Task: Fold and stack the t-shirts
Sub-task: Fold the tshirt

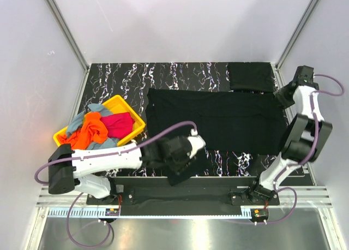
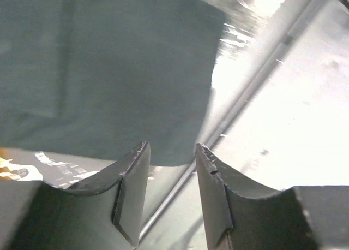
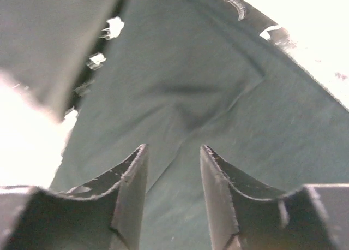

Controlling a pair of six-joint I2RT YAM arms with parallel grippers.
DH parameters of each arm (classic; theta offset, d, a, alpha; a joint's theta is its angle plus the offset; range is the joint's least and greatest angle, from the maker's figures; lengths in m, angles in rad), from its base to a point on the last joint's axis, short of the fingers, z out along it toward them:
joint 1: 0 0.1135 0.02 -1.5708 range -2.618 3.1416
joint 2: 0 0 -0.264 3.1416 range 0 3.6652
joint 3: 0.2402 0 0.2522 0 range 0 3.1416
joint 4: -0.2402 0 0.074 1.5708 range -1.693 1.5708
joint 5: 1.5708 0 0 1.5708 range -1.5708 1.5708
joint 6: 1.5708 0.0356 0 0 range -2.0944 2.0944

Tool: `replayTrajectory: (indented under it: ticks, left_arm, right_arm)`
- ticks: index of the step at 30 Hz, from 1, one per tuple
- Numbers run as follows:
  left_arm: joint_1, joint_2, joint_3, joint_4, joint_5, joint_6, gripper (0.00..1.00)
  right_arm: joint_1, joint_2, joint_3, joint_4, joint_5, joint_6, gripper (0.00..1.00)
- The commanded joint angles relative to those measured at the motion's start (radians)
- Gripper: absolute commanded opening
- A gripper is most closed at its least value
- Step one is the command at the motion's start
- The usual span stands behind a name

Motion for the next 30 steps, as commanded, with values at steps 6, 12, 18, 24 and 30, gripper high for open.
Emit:
replayTrajectory:
  ticks: [6, 12, 18, 24, 30]
  left_arm:
    - [-0.285, 0.188, -0.034, 0.149, -0.222, -0.135, 0.54]
    - [-0.316, 0.279, -0.037, 0.161, -0.287, -0.176, 0.55]
    - [-0.316, 0.287, -0.077, 0.17, -0.345, -0.209, 0.53]
    - [-0.316, 0.351, -0.061, 0.169, -0.363, -0.221, 0.49]
    - [-0.314, 0.368, -0.051, 0.152, -0.419, -0.241, 0.31]
  right_arm:
    - [-0.001, -0.252, -0.224, -0.005, -0.104, -0.002, 0.55]
    - [-0.001, -0.328, -0.261, -0.013, -0.116, -0.031, 0.56]
    - [-0.001, -0.369, -0.273, -0.018, -0.118, -0.025, 0.56]
    - [-0.001, -0.366, -0.272, -0.013, -0.133, -0.019, 0.56]
    - [-0.001, -0.372, -0.301, -0.013, -0.107, -0.019, 0.56]
